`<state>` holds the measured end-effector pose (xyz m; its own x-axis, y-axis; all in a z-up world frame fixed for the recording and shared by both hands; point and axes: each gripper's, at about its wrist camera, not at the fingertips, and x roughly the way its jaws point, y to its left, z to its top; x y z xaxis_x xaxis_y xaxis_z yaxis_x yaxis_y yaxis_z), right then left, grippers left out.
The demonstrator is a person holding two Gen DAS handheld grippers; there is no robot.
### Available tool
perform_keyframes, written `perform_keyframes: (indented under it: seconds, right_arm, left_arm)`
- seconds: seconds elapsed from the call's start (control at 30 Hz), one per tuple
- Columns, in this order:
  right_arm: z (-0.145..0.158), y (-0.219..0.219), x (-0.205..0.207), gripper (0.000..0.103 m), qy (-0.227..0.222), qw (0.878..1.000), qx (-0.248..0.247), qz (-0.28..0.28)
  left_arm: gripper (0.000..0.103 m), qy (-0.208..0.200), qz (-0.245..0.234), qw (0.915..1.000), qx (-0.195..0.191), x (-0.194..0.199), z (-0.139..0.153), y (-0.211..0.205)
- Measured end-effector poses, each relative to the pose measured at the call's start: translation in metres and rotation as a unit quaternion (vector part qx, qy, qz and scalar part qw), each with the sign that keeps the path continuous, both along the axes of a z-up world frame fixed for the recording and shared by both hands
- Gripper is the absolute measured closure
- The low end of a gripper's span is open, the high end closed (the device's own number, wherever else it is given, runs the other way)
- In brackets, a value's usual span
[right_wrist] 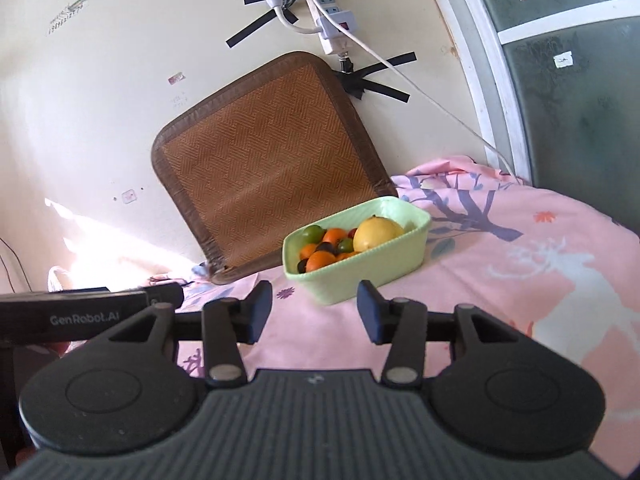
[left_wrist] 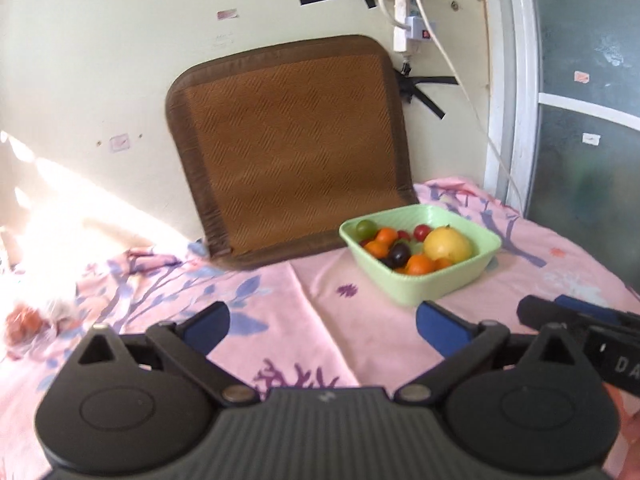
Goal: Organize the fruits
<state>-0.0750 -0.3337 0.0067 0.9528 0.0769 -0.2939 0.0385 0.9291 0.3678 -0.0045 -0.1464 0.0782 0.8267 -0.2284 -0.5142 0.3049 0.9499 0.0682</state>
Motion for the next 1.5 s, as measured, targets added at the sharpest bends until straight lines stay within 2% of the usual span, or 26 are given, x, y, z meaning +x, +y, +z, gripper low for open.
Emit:
perform_keyframes:
  seconds: [0.2, 0.4, 0.67, 1.03, 1.5]
  right_arm:
    - [0.002, 0.010, -0.016, 0.050, -0.009, 1.000, 0.004, 0.012]
    - [0.003, 0.019, -0.021, 0.050, -0.009, 1.000, 0.005, 0.026]
    - [0.002, 0.021, -0.025, 0.049, -0.009, 1.000, 0.006, 0.030]
    - [-0.003, 0.019, -0.024, 0.049, -0.002, 0.999, 0.016, 0.030]
    - [-0.006, 0.017, -0.024, 0.048, 0.002, 0.999, 0.026, 0.024]
  left_arm:
    - [0.000, -0.007, 0.025, 0.9994, 0.021, -0.018, -0.007, 0.010]
    - [0.000, -0.003, 0.039, 0.9991, 0.017, -0.028, -0.012, 0.021]
    - [0.000, 0.006, 0.058, 0.9982, 0.016, -0.029, -0.019, 0.028]
    - [0.000, -0.006, 0.086, 0.9957, 0.035, -0.027, -0.028, 0.028]
    - [0.000, 0.013, 0.075, 0.9968, 0.026, -0.025, -0.032, 0.024]
